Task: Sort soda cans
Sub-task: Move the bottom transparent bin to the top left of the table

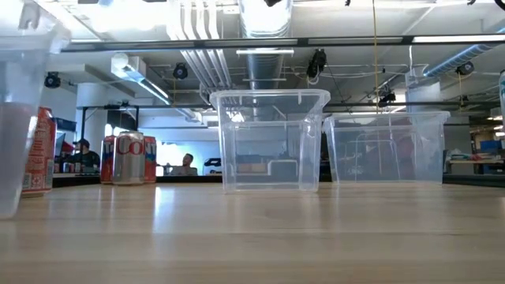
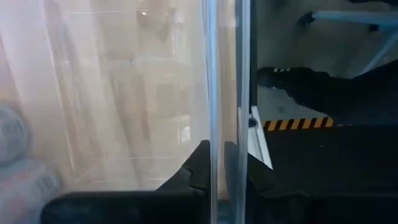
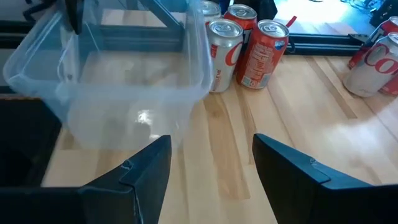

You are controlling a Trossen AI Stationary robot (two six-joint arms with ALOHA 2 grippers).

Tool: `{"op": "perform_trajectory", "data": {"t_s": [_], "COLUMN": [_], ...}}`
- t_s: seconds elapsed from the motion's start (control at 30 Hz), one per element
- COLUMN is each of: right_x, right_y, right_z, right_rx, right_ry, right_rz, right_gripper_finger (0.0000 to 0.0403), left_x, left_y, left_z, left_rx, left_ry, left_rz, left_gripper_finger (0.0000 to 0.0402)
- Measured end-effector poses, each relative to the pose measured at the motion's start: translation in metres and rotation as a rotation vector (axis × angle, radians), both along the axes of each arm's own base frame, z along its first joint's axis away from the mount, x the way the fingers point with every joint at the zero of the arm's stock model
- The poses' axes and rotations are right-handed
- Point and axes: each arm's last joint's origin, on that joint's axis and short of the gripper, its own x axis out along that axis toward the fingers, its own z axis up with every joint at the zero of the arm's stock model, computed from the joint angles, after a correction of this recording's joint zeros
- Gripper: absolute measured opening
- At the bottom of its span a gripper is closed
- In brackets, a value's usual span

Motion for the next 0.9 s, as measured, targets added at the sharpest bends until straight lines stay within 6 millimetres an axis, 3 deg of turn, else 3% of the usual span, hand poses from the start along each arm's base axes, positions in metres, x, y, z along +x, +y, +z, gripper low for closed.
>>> {"op": "perform_trajectory", "data": {"t_s": [0.13,0.27,0.43,0.57,0.7,0.9], "right_x": [-0.015,-0.03,-0.047,-0.054,-0.057,-0.059], "right_y": [0.006,0.016,0.031,0.044,0.051,0.053], "right_z": [0.018,0.041,0.063,0.057,0.045,0.017], "right_rx": [0.023,0.001,-0.052,-0.119,-0.15,-0.18], "right_ry": [0.007,-0.022,-0.09,-0.107,-0.11,-0.003], "right_rz": [0.004,0.016,-0.005,-0.06,-0.137,-0.172], "right_gripper_finger": [0.0219,0.0219,0.0219,0.0219,0.0219,0.0219], "left_x": [0.005,0.01,0.011,0.012,0.027,0.064], "left_y": [-0.003,-0.005,0.008,0.03,0.056,0.115], "left_z": [0.026,0.064,0.11,0.147,0.175,0.193], "left_rx": [-0.018,-0.048,0.051,0.204,0.166,0.257], "left_ry": [-0.086,-0.225,-0.442,-0.633,-0.69,-0.717], "left_rz": [-0.021,-0.039,-0.075,-0.048,0.07,0.245], "left_gripper_finger": [0.0006,0.0005,0.0005,0.0004,0.0004,0.0004]}}
